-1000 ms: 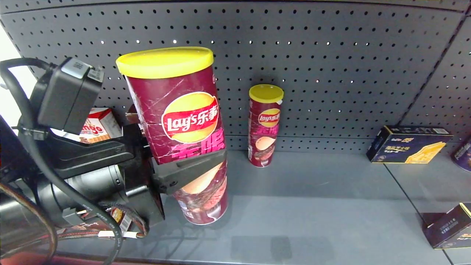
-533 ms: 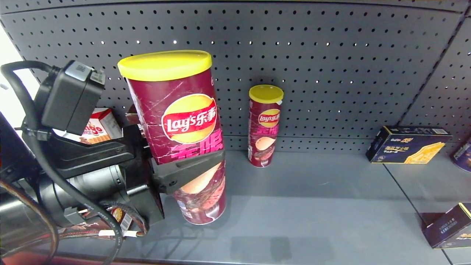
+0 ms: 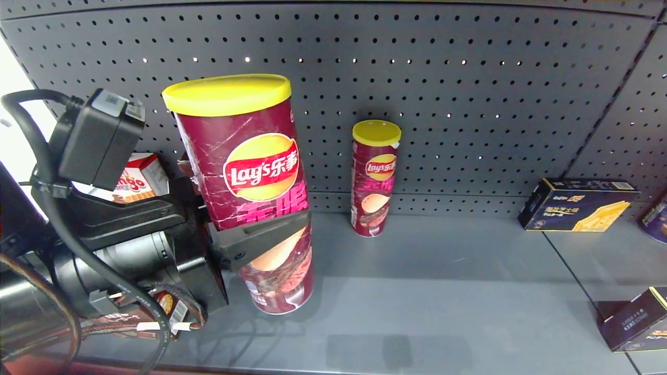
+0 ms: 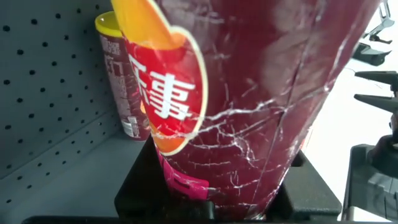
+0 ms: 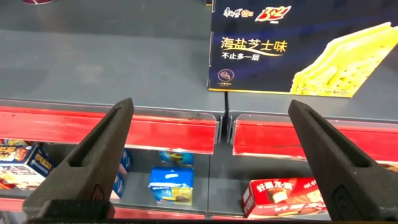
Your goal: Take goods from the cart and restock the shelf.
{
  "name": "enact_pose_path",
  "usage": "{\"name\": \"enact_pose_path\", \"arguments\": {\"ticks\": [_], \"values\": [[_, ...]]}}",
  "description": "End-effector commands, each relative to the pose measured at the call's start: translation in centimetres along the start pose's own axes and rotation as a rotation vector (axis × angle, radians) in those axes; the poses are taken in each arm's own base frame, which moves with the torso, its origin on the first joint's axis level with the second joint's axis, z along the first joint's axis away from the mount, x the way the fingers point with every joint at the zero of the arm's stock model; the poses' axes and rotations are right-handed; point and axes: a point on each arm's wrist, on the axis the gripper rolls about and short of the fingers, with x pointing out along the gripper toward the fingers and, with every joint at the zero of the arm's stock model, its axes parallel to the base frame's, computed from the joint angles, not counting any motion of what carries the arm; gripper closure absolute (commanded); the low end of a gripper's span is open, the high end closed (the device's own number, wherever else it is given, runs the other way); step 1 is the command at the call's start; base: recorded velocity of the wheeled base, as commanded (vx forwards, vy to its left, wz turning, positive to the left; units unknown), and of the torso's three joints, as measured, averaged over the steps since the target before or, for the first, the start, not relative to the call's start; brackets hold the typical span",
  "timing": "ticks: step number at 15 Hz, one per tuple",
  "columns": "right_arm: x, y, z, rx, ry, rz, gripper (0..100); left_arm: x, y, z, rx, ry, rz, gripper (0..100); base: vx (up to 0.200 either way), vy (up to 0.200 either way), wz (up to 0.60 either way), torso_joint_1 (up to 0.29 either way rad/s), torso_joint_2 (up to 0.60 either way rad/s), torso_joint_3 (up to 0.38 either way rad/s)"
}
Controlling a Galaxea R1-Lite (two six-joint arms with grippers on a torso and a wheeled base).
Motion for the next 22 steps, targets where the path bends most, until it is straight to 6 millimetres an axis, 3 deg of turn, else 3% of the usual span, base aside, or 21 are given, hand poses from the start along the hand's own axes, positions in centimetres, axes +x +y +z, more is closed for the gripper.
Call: {"name": "enact_pose_path", "arguments": {"ticks": [1, 2, 3, 4, 5, 8, 10, 15, 16, 18, 22], "values": [[0.0, 0.0, 0.1, -0.002, 0.001, 0.002, 0, -0.2, -0.1, -0.5, -0.007, 0.016, 0.001, 100, 0.0, 0.0, 0.0, 0.0, 0.0, 0.0], [0.0, 0.0, 0.2, -0.005, -0.003, -0.009, 0, -0.3, -0.2, -1.2, -0.018, 0.039, -0.001, 100, 0.0, 0.0, 0.0, 0.0, 0.0, 0.0], [0.1, -0.1, 4.2, -0.004, -0.033, 0.006, 0, -0.5, -0.2, -1.1, -0.016, 0.035, -0.001, 100, 0.0, 0.0, 0.0, 0.0, 0.0, 0.0], [2.1, -0.1, 9.1, -0.01, -0.001, 0.047, 0, -0.5, -0.2, -0.8, -0.012, 0.023, -0.002, 100, 0.0, 0.0, 0.0, 0.0, 0.0, 0.0], [2.8, -0.1, 11.1, -0.017, -0.021, 0.141, 0, -0.4, -0.3, -0.8, -0.011, 0.022, -0.005, 100, 0.0, 0.0, 0.0, 0.0, 0.0, 0.0], [4.1, 0.2, 14.3, -0.065, -0.036, 0.257, 0, -0.6, -0.3, -1.0, -0.014, 0.029, -0.002, 100, 0.0, 0.0, 0.0, 0.0, 0.0, 0.0], [5.7, 0.8, 15.5, -0.066, -0.001, 0.357, 0, -0.8, -0.4, -1.0, -0.015, 0.03, -0.001, 100, 0.0, 0.0, 0.0, 0.0, 0.0, 0.0], [11.1, 3.1, 16.1, -0.081, 0.125, 0.46, 0, -0.7, -0.3, -0.8, -0.012, 0.023, 0.002, 100, 0.0, 0.0, 0.0, 0.0, 0.0, 0.0], [11.2, 3.2, 16.1, -0.081, 0.125, 0.462, 0, -0.8, -0.3, -0.8, -0.011, 0.021, 0.002, 100, 0.0, 0.0, 0.0, 0.0, 0.0, 0.0], [15.1, 4.6, 16.0, -0.064, 0.119, 0.471, 0, -0.7, -0.1, -1.0, -0.016, 0.031, 0.011, 100, 0.0, 0.0, 0.0, 0.0, 0.0, 0.0], [18.9, 6.2, 16.4, -0.056, 0.113, 0.557, 0, -0.9, 0.2, -1.1, -0.016, 0.035, 0.028, 100, 0.0, 0.0, 0.0, 0.0, 0.0, 0.0]]}}
